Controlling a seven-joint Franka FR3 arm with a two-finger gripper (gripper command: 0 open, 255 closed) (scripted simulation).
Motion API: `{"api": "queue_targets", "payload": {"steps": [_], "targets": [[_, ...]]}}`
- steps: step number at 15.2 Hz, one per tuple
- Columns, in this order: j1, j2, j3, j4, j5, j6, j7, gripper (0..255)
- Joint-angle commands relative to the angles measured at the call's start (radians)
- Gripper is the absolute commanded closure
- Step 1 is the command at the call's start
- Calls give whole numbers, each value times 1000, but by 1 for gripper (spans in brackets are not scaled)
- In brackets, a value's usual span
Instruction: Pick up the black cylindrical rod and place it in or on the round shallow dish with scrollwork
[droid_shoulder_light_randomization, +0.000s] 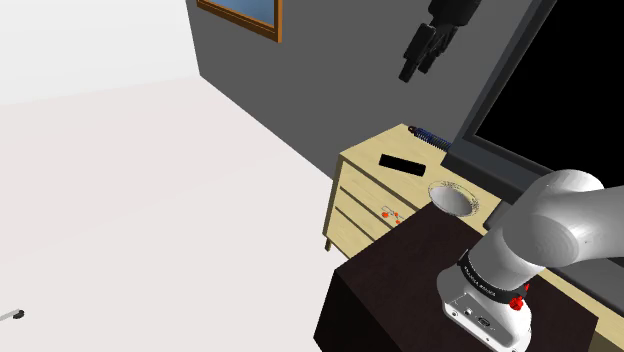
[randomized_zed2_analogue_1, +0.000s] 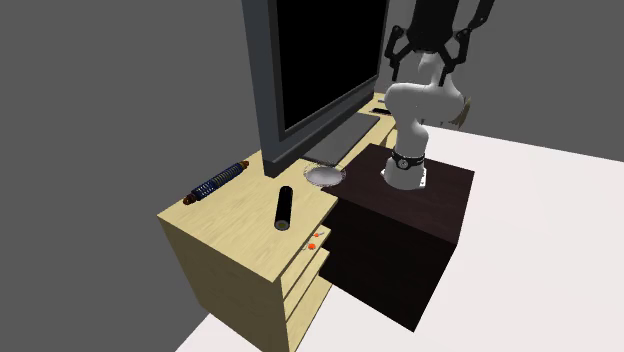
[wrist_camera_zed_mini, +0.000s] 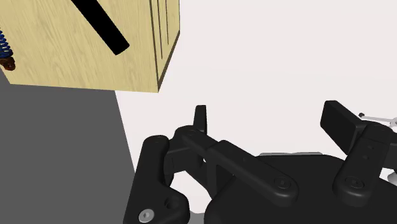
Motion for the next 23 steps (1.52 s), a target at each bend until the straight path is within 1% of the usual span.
{"api": "queue_targets", "payload": {"steps": [1, 7, 12, 17, 23], "targets": [[0, 0, 0, 0, 0, 0, 0, 0], [-14, 10, -100, -142, -53, 123, -147, 0], [-33, 61, -190, -228, -103, 237, -271, 0], [-52, 155, -283, -279, -150, 363, -397, 0], [-61, 325, -402, -293, -183, 524, -555, 0]]}}
